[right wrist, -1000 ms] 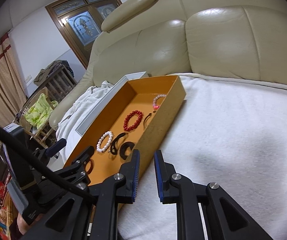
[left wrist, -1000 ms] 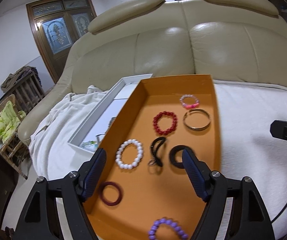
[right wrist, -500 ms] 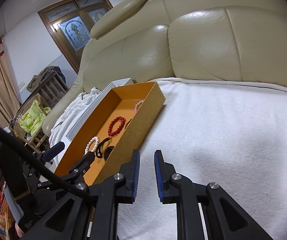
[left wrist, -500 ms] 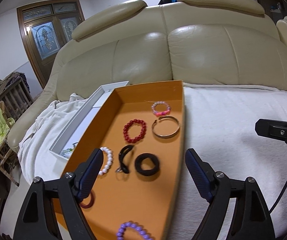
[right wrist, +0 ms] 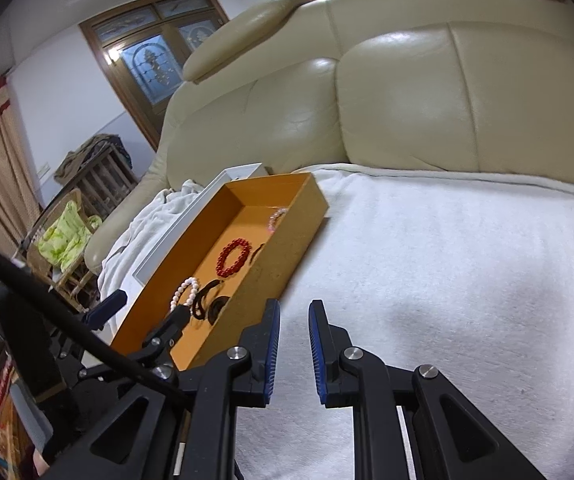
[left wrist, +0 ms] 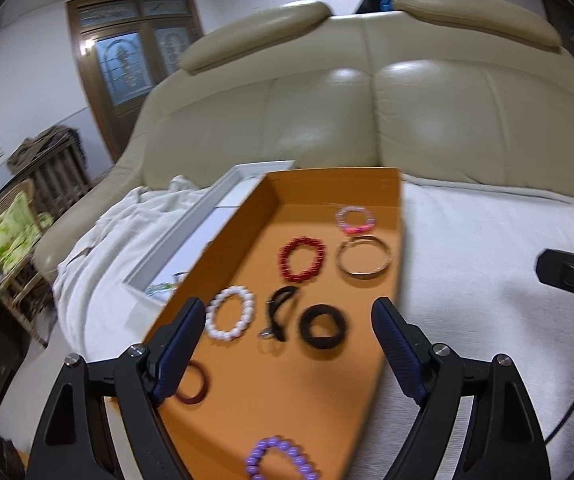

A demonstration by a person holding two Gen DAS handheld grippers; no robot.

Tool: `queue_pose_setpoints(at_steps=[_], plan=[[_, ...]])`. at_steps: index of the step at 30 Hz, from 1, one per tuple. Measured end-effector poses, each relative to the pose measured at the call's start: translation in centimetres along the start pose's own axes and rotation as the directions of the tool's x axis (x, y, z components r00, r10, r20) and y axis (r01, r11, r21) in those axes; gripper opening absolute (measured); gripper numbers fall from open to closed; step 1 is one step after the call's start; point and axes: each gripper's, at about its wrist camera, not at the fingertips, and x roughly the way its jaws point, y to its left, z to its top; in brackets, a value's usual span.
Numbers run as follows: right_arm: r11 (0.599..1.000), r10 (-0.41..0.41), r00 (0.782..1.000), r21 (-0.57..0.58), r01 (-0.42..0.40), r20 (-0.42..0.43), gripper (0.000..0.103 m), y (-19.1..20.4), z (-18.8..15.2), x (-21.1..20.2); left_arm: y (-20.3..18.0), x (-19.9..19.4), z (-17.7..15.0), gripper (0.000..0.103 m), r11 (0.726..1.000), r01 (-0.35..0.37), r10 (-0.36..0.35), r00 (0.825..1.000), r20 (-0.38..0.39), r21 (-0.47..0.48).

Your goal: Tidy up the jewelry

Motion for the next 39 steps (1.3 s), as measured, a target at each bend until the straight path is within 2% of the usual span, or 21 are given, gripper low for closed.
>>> queue_pose_setpoints(at_steps=[3, 5, 7, 8, 14, 20, 31, 39], plan=[[0.999, 0.013, 1.0, -0.04, -0.013, 0.001, 0.019, 1.5, 0.0, 0.4, 1.6, 0.2, -0.1, 0.085, 0.999, -0.037, 0.037, 0.999, -0.004, -0.036], [0.997, 0.024, 1.0, -0.069, -0.023, 0.004, 0.029, 2.5, -0.1, 0.6, 2.8, 0.1, -0.3, 0.085, 0.996, -0.061, 0.06, 0.998, -0.006, -0.061], [0.994, 0.032, 0.999, -0.104, -0.03, 0.012, 0.045, 3.6, -0.2, 0.7, 3.9, 0.0, -0.5, 0.085, 0.993, -0.081, 0.08, 0.997, -0.012, -0.084], [0.991, 0.035, 0.999, -0.127, -0.033, 0.014, 0.046, 4.2, -0.3, 0.7, 4.4, -0.1, -0.6, 0.085, 0.991, -0.09, 0.089, 0.996, -0.021, -0.1], [0.962, 0.071, 0.997, -0.266, -0.064, 0.018, 0.046, 8.0, -0.6, -0.2, 7.4, -2.1, -1.9, 0.085, 0.97, -0.133, 0.125, 0.991, -0.054, -0.204], [0.955, 0.112, 0.994, -0.277, -0.104, 0.013, 0.046, 9.6, -0.6, -2.1, 10.0, -5.5, -3.2, 0.085, 0.947, -0.137, 0.122, 0.99, -0.07, -0.292], [0.957, 0.1, 0.995, -0.272, -0.096, 0.002, 0.046, 12.9, -3.5, -7.9, 11.4, -13.4, -3.2, 0.085, 0.96, -0.129, 0.133, 0.991, 0.0, -0.248], [0.954, 0.088, 0.996, -0.289, -0.085, -0.002, 0.046, 14.9, -3.9, -11.7, 11.8, -17.8, -3.2, 0.086, 0.962, -0.105, 0.122, 0.991, 0.052, -0.251]])
